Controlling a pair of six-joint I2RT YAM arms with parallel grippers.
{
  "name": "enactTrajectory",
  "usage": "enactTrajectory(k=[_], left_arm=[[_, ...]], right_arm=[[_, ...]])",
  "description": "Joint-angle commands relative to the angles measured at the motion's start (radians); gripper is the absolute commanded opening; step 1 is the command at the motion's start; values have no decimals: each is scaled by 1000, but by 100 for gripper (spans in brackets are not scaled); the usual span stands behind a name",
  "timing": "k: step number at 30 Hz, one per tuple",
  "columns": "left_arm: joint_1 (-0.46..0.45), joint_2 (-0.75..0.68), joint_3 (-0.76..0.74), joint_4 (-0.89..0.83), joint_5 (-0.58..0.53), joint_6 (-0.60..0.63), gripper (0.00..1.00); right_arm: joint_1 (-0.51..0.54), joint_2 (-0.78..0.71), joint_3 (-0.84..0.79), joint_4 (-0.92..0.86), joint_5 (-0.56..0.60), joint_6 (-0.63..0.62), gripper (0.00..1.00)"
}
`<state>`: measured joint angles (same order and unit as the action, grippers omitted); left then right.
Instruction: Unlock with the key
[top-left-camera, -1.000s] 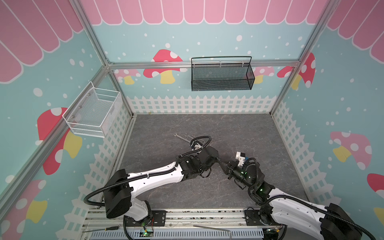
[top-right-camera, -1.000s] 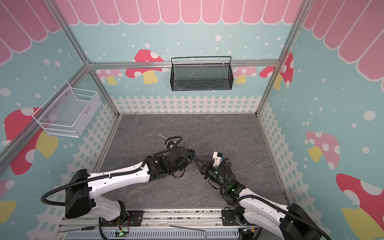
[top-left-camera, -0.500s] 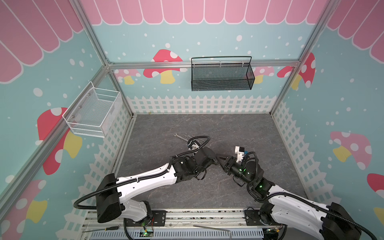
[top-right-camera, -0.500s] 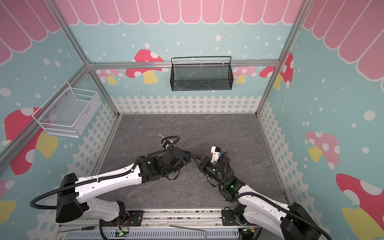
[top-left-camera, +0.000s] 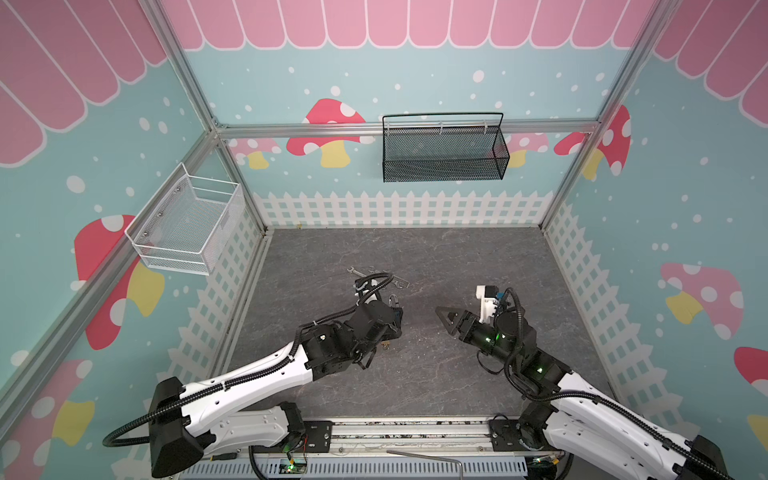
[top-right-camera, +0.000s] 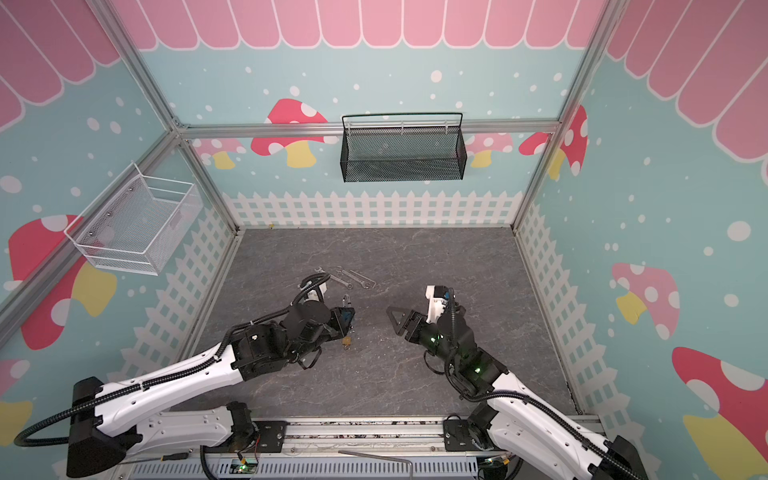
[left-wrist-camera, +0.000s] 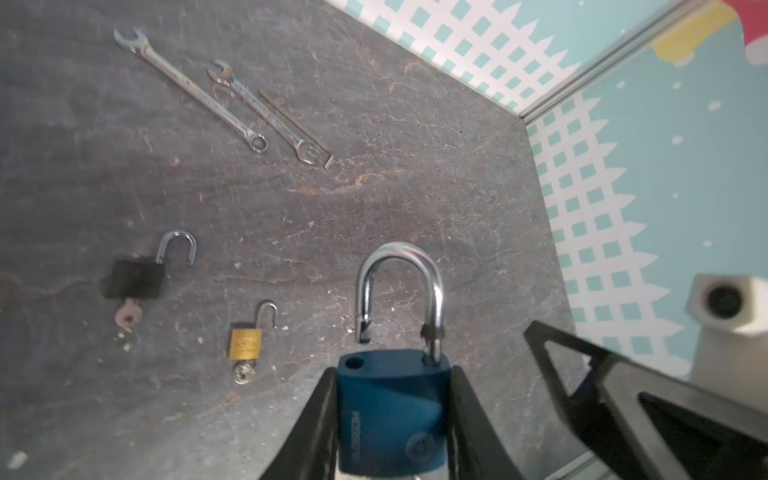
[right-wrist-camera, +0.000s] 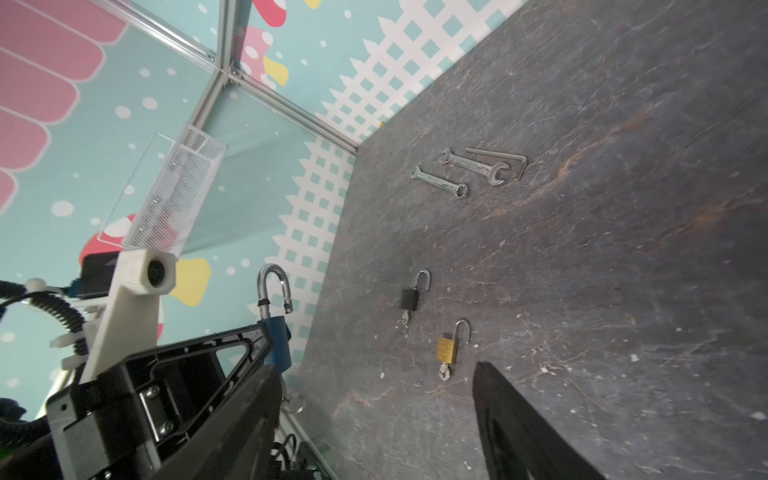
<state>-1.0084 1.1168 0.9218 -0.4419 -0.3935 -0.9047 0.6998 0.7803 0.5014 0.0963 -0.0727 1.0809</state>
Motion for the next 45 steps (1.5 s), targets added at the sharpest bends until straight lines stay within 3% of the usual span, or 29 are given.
enactTrajectory(k=[1,7,10,16,30,45], left_arm=[[2,-34,-61,140,-1,267,0],[-1,-77,-226,453,146,532,0],[-4,-97,-297,570,158,625,0],[-13,-106,-356,710,184,725,0],[-48,-26,-300,729,131,788,0],[-55,-15,-299,731,122,795,0]], right_arm=[[-9,33,110,-194,-18,-216,79],[-13,179,358,-457,-75,-522,84],[-13,249,483,-593,-87,-604,85],[-11,337,593,-658,-233,-671,85],[4,518,829,-800,-90,-760,86],[4,618,885,-876,37,-842,88]])
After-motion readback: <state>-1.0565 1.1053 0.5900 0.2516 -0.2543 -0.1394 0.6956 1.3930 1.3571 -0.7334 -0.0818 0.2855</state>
